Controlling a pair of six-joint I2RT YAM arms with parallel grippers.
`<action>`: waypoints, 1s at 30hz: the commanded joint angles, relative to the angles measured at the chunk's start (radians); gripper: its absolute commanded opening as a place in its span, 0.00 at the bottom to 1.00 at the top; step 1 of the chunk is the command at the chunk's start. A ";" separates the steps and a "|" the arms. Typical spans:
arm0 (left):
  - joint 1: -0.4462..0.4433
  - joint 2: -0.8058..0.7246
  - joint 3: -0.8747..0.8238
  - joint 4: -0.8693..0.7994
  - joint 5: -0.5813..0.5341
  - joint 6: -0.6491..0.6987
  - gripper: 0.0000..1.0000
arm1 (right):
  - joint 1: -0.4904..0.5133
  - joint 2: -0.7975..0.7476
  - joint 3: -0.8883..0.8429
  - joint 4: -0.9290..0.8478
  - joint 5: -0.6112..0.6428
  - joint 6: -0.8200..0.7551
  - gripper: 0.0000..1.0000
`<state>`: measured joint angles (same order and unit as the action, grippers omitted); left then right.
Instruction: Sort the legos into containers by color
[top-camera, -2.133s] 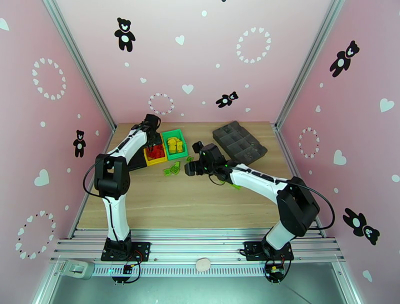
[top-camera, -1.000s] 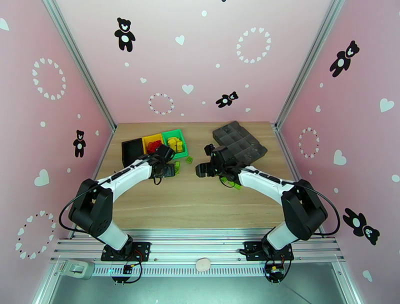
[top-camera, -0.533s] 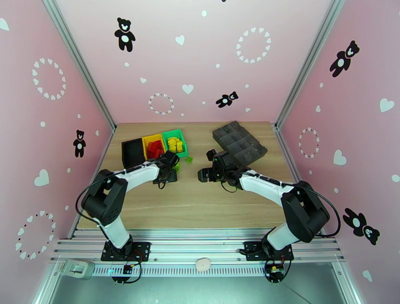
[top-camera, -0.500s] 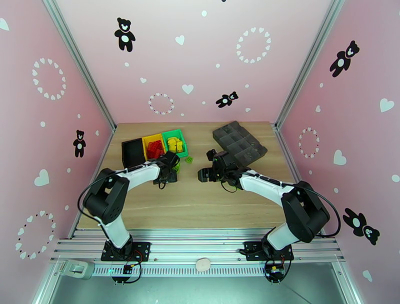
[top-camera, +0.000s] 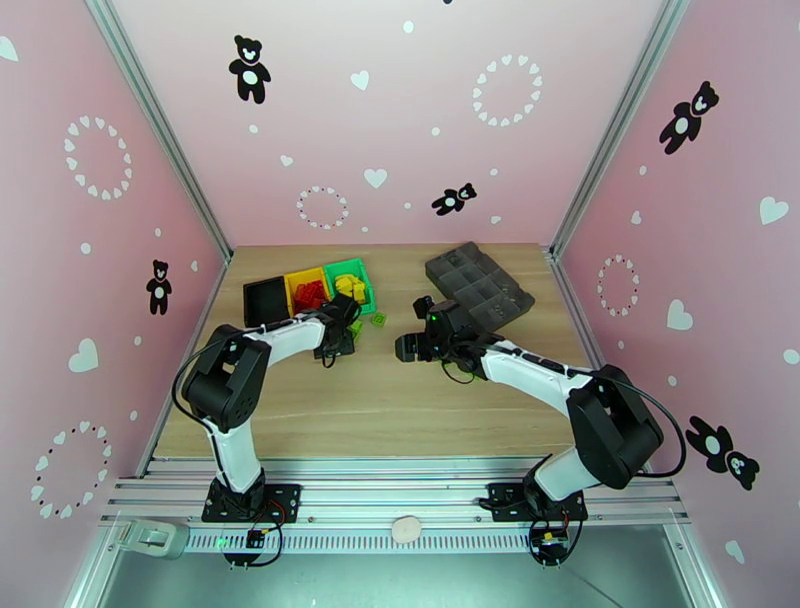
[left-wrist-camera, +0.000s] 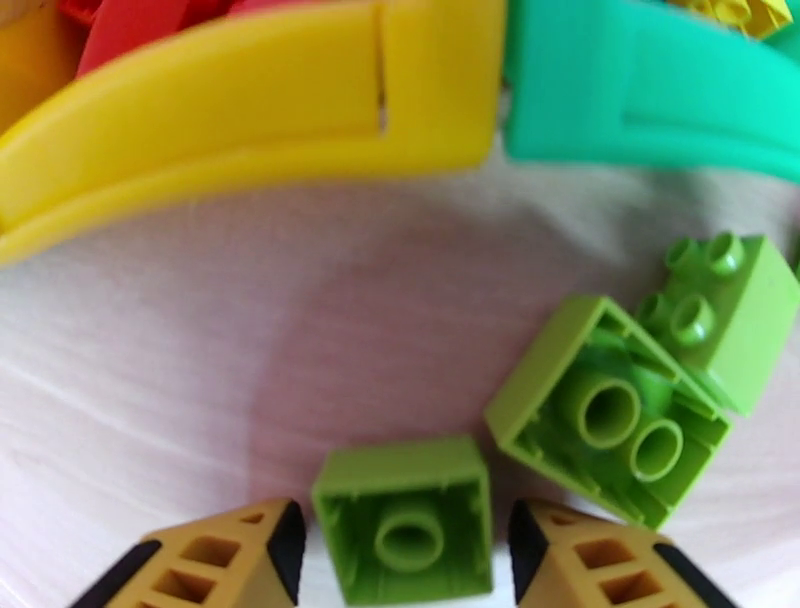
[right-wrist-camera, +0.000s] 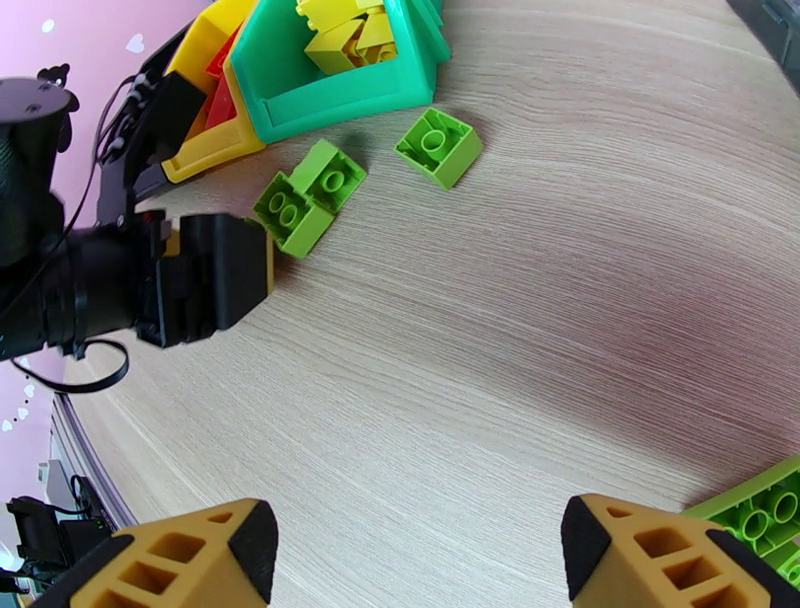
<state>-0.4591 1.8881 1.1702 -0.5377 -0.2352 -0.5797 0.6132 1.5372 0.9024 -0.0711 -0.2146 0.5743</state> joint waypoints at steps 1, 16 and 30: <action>0.016 0.024 0.037 0.003 0.004 0.009 0.50 | -0.001 -0.027 -0.002 0.013 -0.014 0.009 0.79; 0.030 -0.249 -0.048 -0.094 -0.058 0.016 0.25 | 0.030 0.011 0.041 0.027 -0.037 0.013 0.78; 0.384 -0.375 0.065 -0.125 0.042 0.084 0.28 | 0.194 0.164 0.283 -0.019 -0.039 -0.011 0.77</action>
<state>-0.1287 1.5143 1.1755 -0.6487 -0.2390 -0.5236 0.7868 1.6680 1.1351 -0.0635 -0.2447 0.5724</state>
